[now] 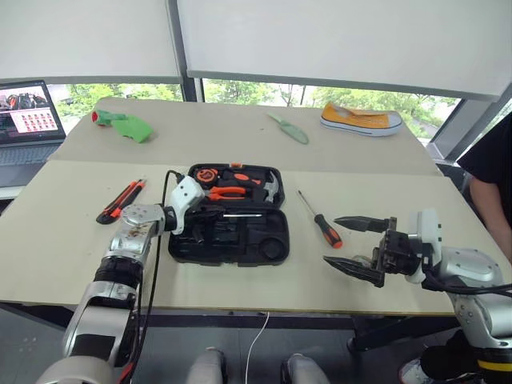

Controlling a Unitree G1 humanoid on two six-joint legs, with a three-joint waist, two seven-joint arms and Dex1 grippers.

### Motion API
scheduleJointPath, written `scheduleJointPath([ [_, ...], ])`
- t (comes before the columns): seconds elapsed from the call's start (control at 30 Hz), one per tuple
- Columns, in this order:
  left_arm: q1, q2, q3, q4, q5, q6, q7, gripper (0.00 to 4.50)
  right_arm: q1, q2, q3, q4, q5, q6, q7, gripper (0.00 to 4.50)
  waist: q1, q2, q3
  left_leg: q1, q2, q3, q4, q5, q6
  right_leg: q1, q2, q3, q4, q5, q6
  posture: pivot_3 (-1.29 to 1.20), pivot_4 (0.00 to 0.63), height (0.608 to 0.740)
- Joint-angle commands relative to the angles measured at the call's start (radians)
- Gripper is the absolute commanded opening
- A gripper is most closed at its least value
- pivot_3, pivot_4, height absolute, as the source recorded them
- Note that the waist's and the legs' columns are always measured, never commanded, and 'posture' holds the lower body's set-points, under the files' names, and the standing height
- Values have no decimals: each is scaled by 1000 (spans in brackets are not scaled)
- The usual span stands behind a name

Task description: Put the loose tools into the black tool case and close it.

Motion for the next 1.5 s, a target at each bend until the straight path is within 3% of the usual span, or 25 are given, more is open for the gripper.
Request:
scheduleJointPath([
  [0.03, 27, 4, -35, -56, 10, 73, -15, 77, 10, -2, -38, -47, 30, 7, -9, 4500, 1, 0, 0, 1, 0, 0, 0, 0, 0, 1, 0, 0, 0, -1, 2, 0, 150, 740],
  [0.2, 30, 22, -70, -38, 60, 105, 19, 77, 27, 1, -53, -55, 27, 7, -27, 4500, 1, 2, -2, 1, 0, 0, 0, 0, 0, 2, 0, 0, -1, 0, 0, 0, 150, 740],
  [0.3, 31, -9, 14, -61, -25, -16, 29, 77, 31, 25, -84, -44, -14, -17, -112, 4500, 1, 6, -4, 2, 0, 0, 0, -1, 1, 3, 0, 0, -1, 1, -2, 0, 150, 740],
  [0.43, 90, -5, 140, -235, -250, -100, -161, 974, 102, -8, -168, -103, -37, 263, -380, 4500, 1, 6, -3, 1, 0, 0, 0, -1, 1, 2, -1, 0, -2, 1, -3, 0, 150, 740],
  [0.53, 179, 73, 183, -386, -321, -77, -239, 2307, 237, -18, -248, -161, -15, 305, -386, 4500, 3, 6, -3, -2, -1, 0, -1, -1, 1, 0, -3, -1, -2, 1, -3, 0, 150, 740],
  [0.57, 216, 103, 192, -428, -334, -66, -257, 2414, 278, -12, -277, -173, -13, 313, -392, 4500, 2, 6, -4, -2, -1, 0, -2, -2, 3, 0, -3, -1, -2, 1, -4, 0, 150, 740],
  [0.77, 482, 241, 291, -559, -413, 32, -289, 4493, 451, 42, -391, -106, -79, 285, -448, 4500, -11, 14, -8, 3, -1, 2, -3, -5, 7, 3, -4, 0, -5, -3, -3, 0, 150, 740],
  [0.87, 600, 206, 391, -547, -489, -60, -337, 4493, 465, 39, -393, -103, -99, 310, -470, 4500, -11, 14, -8, 3, 0, 3, -3, -5, 7, 3, -5, 0, -5, -9, -5, 0, 150, 740],
  [0.97, 654, 210, 415, -557, -501, -53, -331, 4493, 385, -6, -349, -173, -69, 441, -524, 4500, -12, 14, -8, 4, 2, 3, -3, -9, -1, 3, -7, 0, -5, -8, -5, 0, 150, 740],
  [1.13, 621, 193, 399, -623, -554, -9, -313, 4493, 38, -130, -139, -189, -33, 749, -583, 4500, -17, 14, -7, 5, 1, 4, -3, -9, -1, 2, -7, 0, -5, -7, -6, 0, 150, 740],
  [1.27, 593, 193, 360, -648, -565, 20, -325, 4493, -281, -89, 118, -77, -61, 951, -613, 4500, -14, 14, -8, 4, 1, 4, -3, -5, 6, 2, -5, -1, -5, -7, -9, 0, 150, 740],
  [1.43, 580, 189, 343, -665, -560, 11, -315, 4493, -453, 14, 303, 120, -191, 937, -670, 4500, -8, 13, -8, -4, -2, 4, -3, -9, 11, -2, -5, 0, -5, -6, -4, 0, 150, 740],
  [1.5, 586, 193, 340, -672, -552, -2, -318, 4500, -474, 39, 351, 173, -233, 920, -674, 3990, -7, 13, -8, -8, -2, 4, -3, -10, 12, -7, -5, 0, -5, -5, -2, 0, 150, 740],
])
